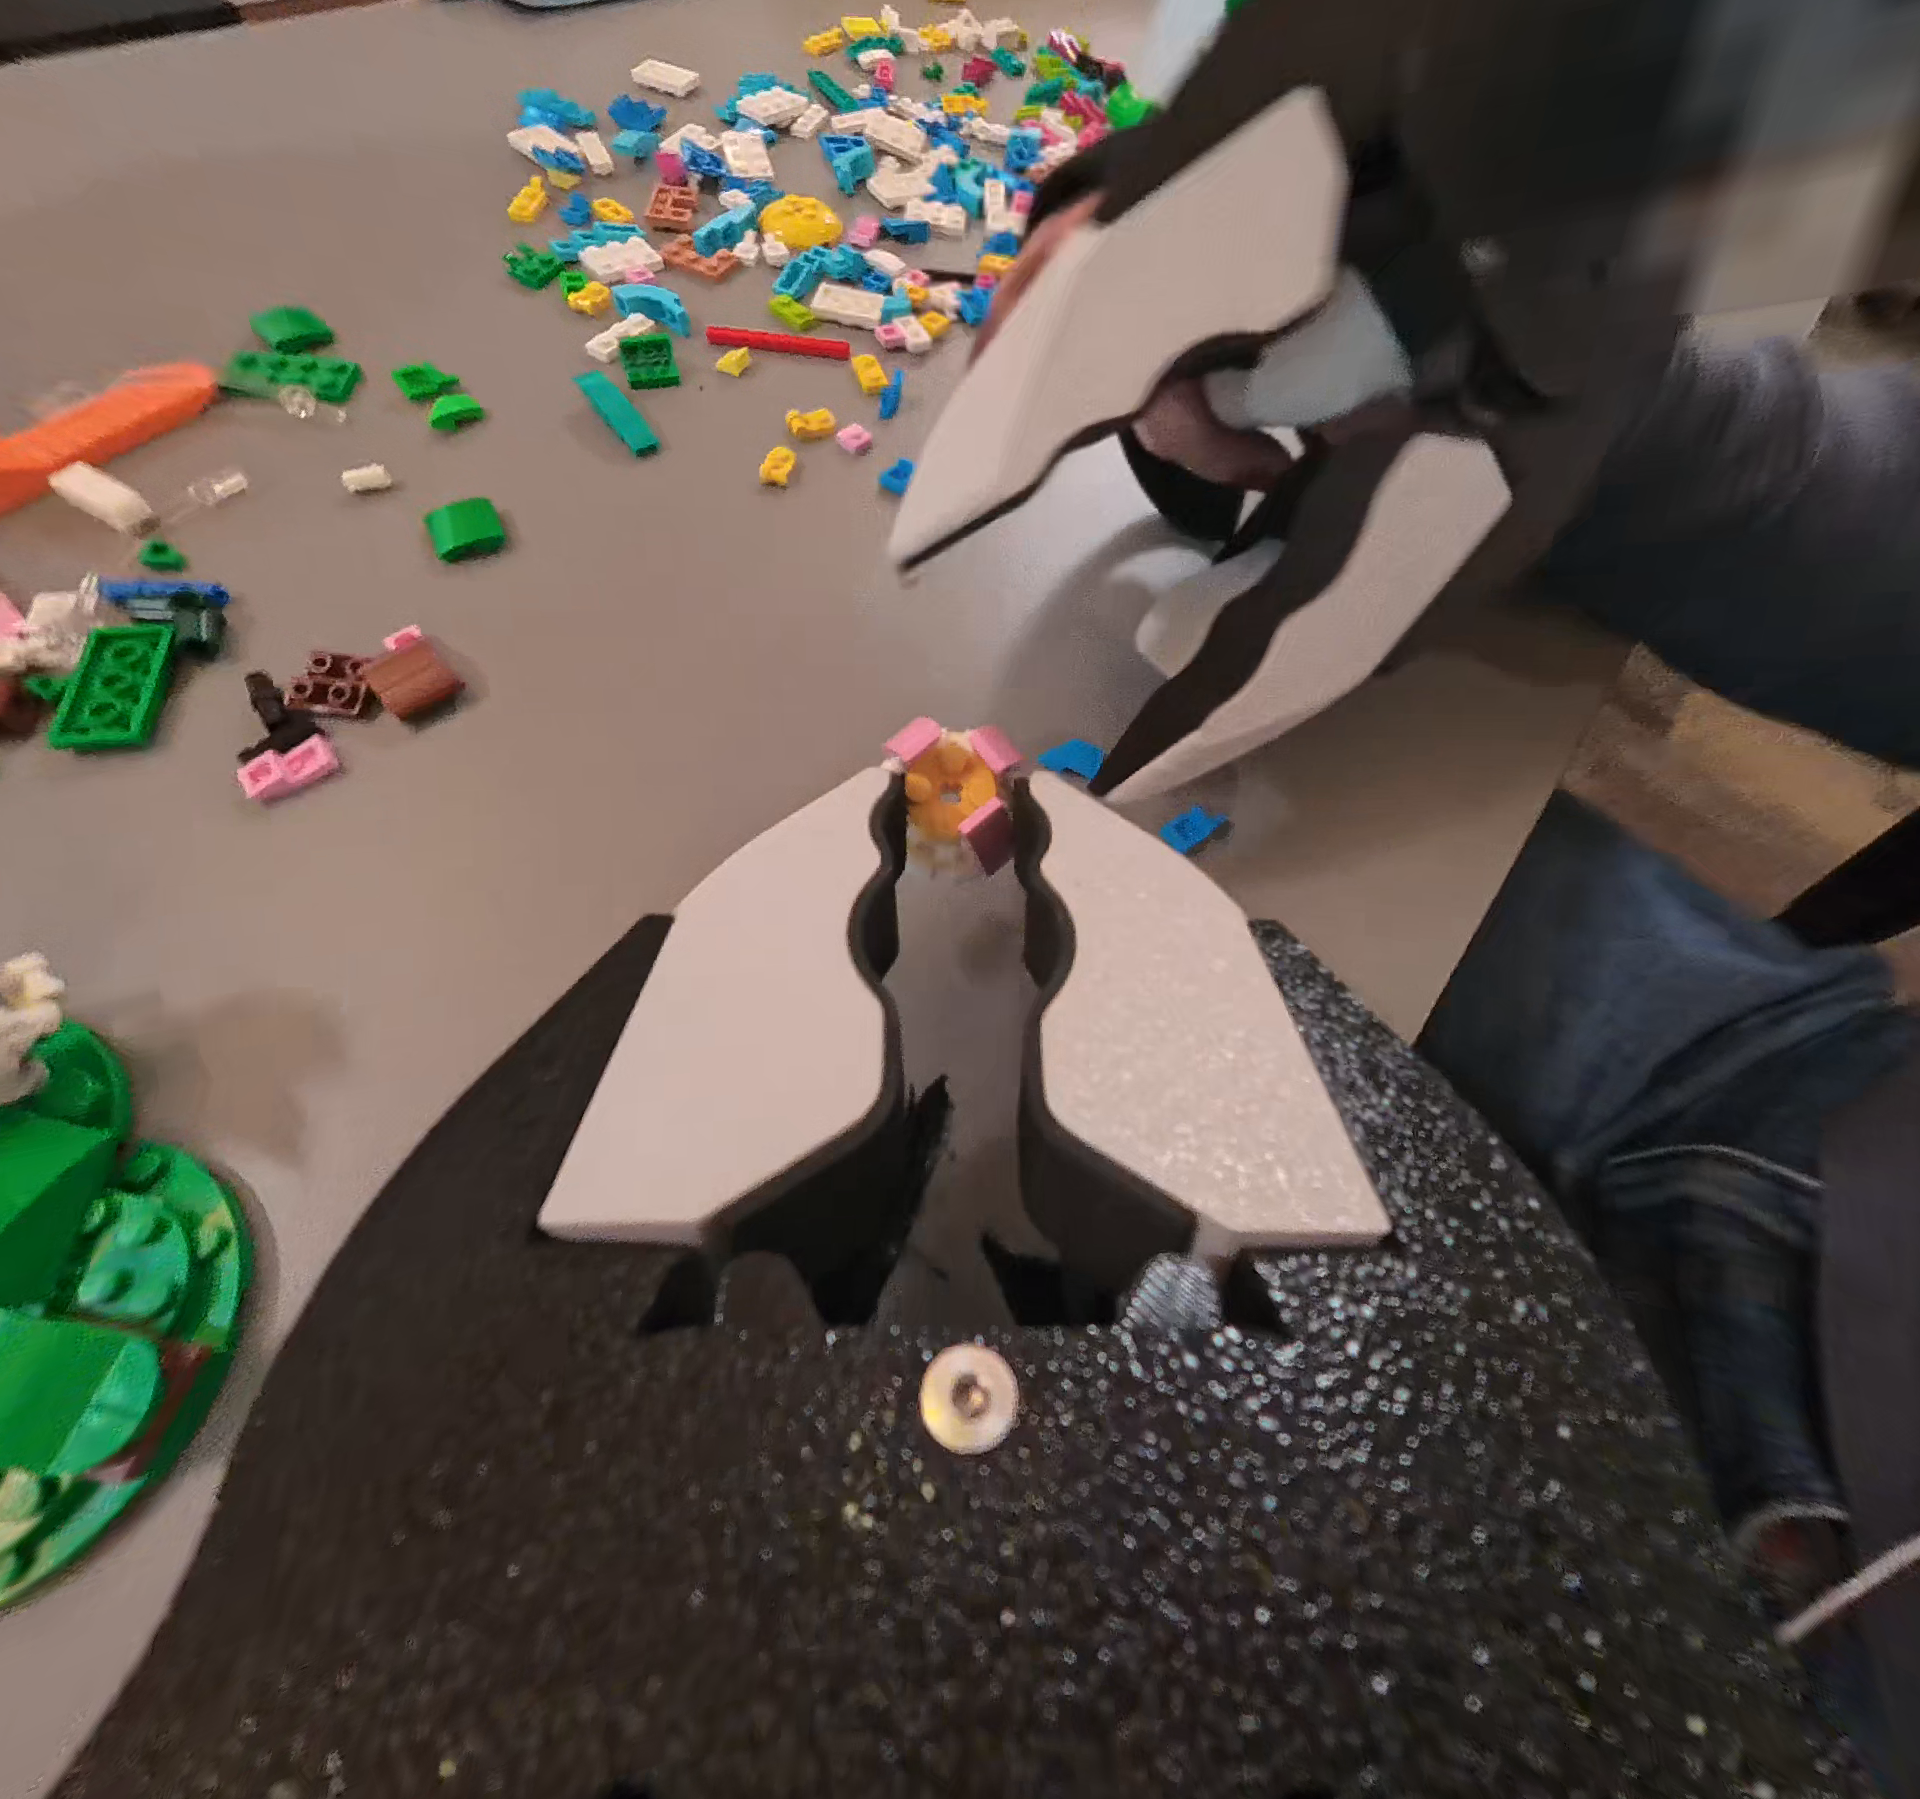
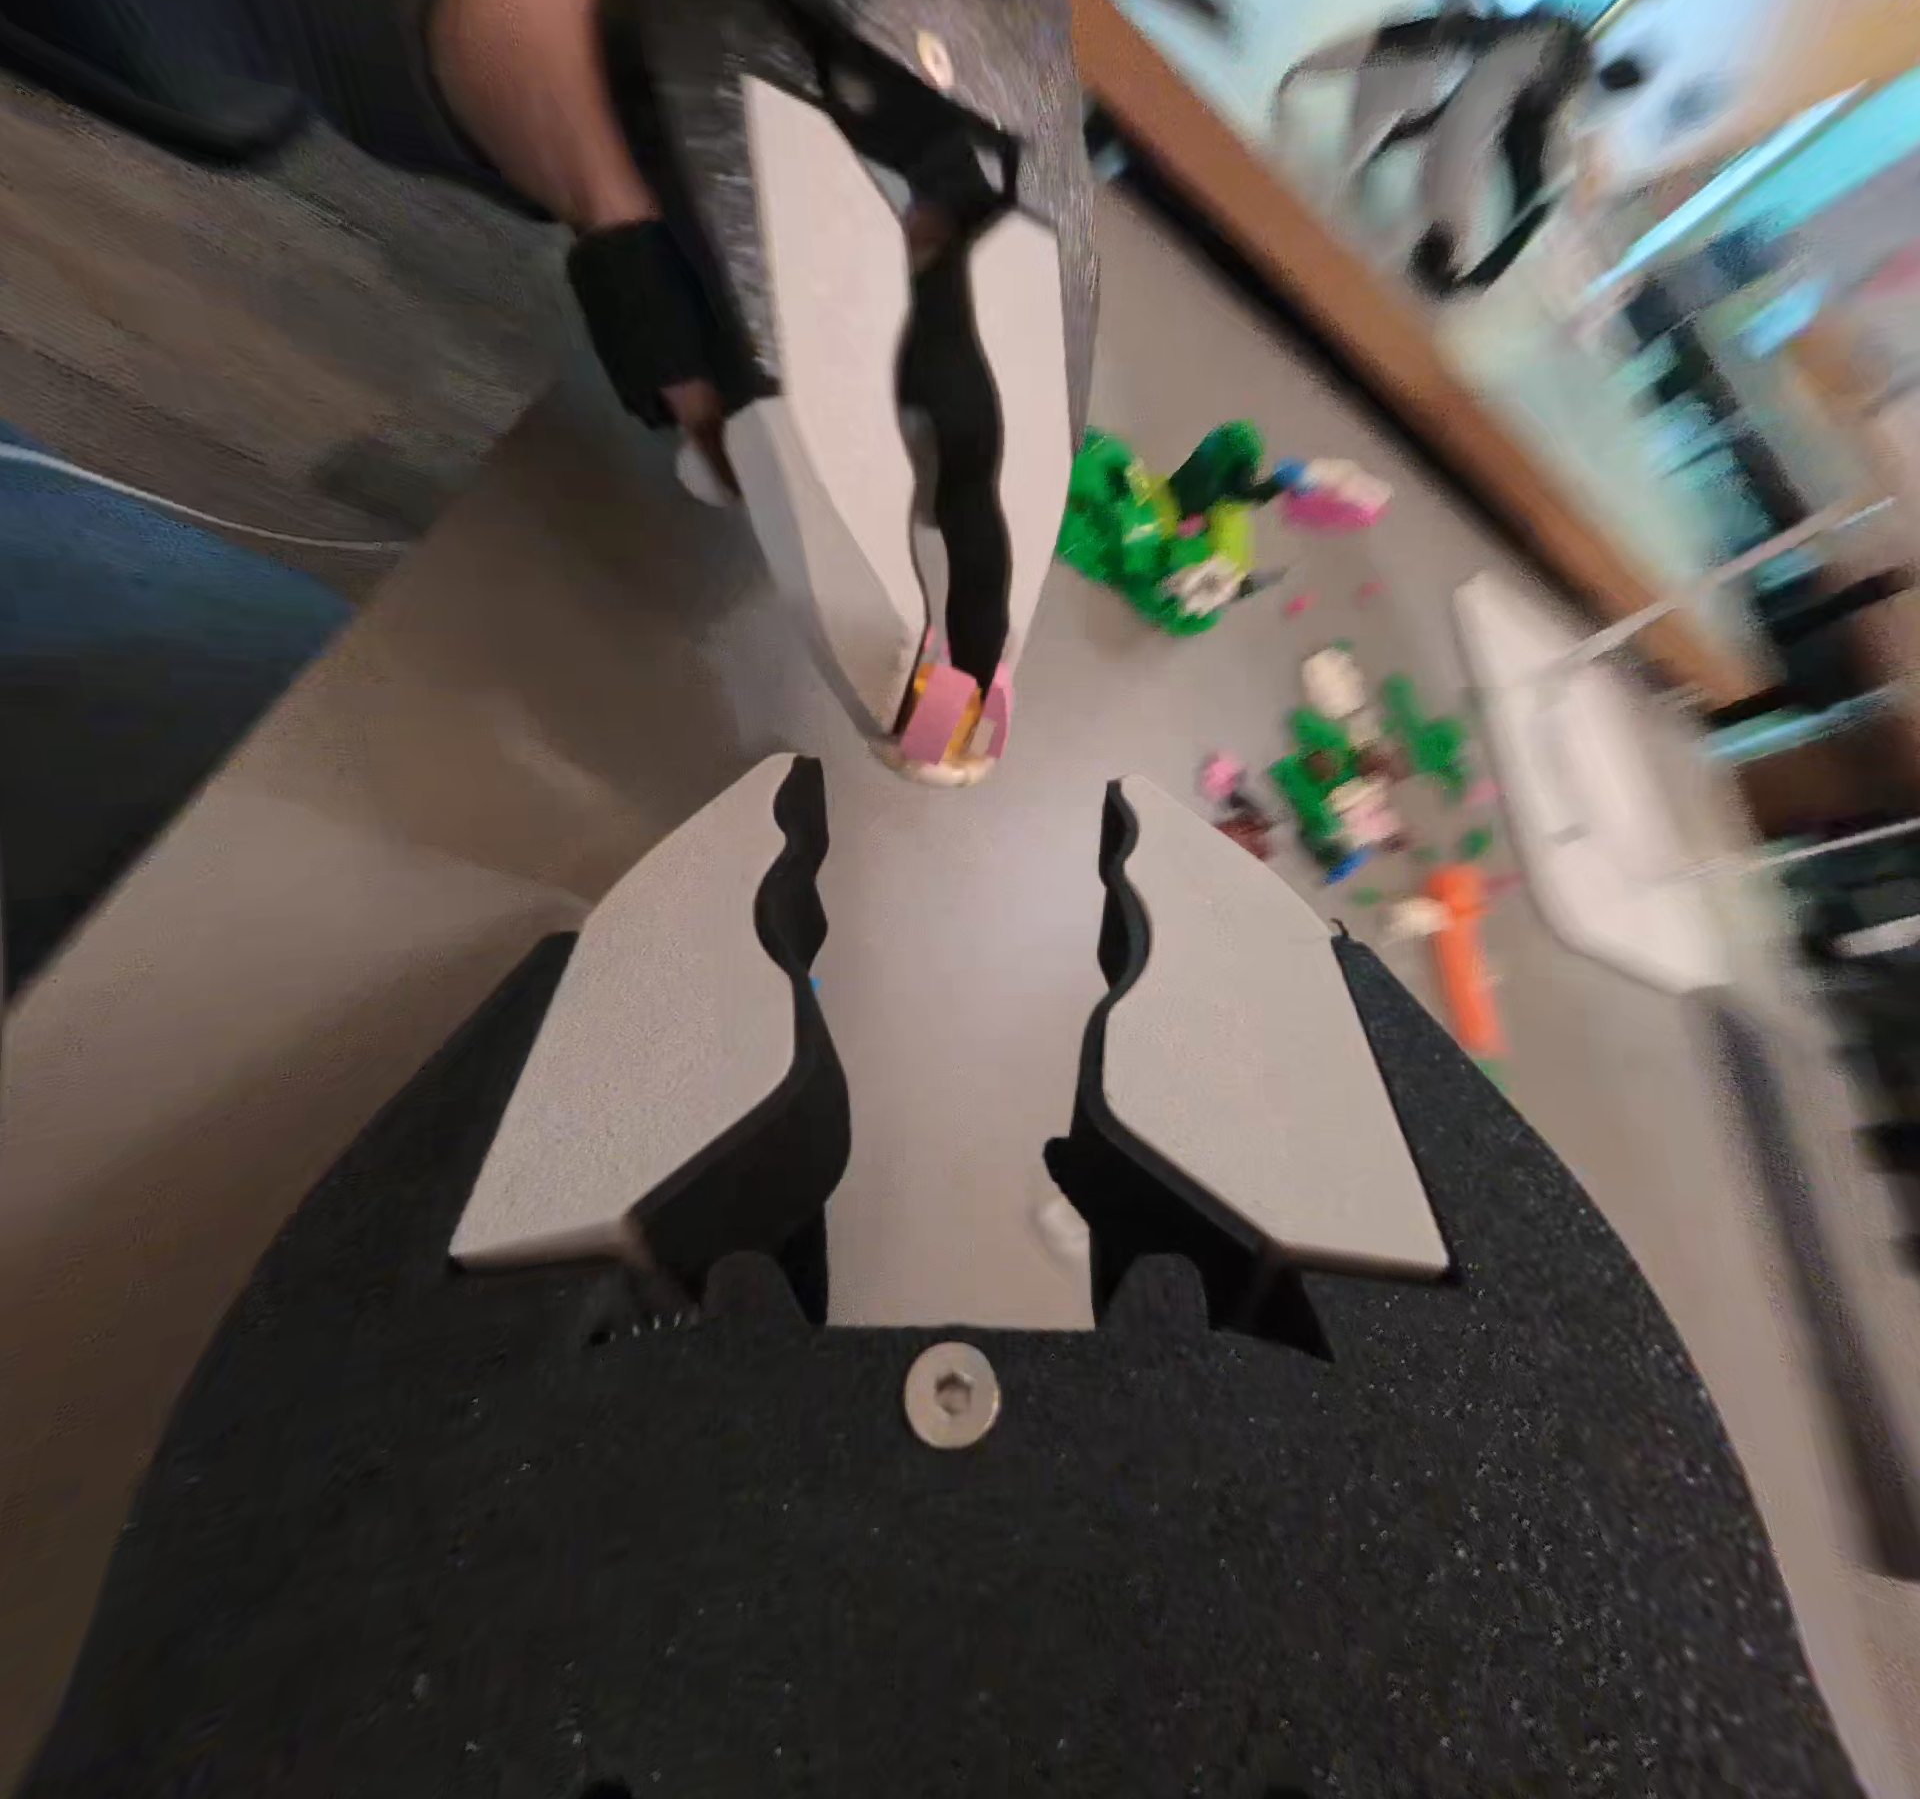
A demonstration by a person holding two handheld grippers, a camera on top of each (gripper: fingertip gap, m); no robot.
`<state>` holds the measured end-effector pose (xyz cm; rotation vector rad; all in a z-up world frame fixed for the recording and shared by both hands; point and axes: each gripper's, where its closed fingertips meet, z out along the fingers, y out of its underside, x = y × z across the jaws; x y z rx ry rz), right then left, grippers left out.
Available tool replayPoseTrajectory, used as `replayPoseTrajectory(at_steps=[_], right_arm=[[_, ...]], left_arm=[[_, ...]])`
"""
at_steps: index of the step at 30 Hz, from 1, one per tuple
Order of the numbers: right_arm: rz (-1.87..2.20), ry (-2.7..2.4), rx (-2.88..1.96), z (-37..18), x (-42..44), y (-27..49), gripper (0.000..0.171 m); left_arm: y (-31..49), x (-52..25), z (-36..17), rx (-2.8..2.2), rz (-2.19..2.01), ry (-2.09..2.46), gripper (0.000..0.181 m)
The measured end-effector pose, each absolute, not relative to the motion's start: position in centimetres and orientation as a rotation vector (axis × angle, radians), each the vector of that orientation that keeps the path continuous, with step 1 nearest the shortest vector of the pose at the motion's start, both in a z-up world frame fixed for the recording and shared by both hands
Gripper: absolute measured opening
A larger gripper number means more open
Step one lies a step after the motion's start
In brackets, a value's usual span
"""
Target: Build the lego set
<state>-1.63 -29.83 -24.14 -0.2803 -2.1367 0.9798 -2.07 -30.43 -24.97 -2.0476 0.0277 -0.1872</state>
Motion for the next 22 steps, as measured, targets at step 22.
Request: replayPoseTrajectory(at_steps=[22], right_arm=[[1.855,-1.899,-0.919,-19.4,-2.6,-30.4,0.023]], left_arm=[[-31.7,-3.8,-19.0,-1.67,0.251,0.224,0.019]])
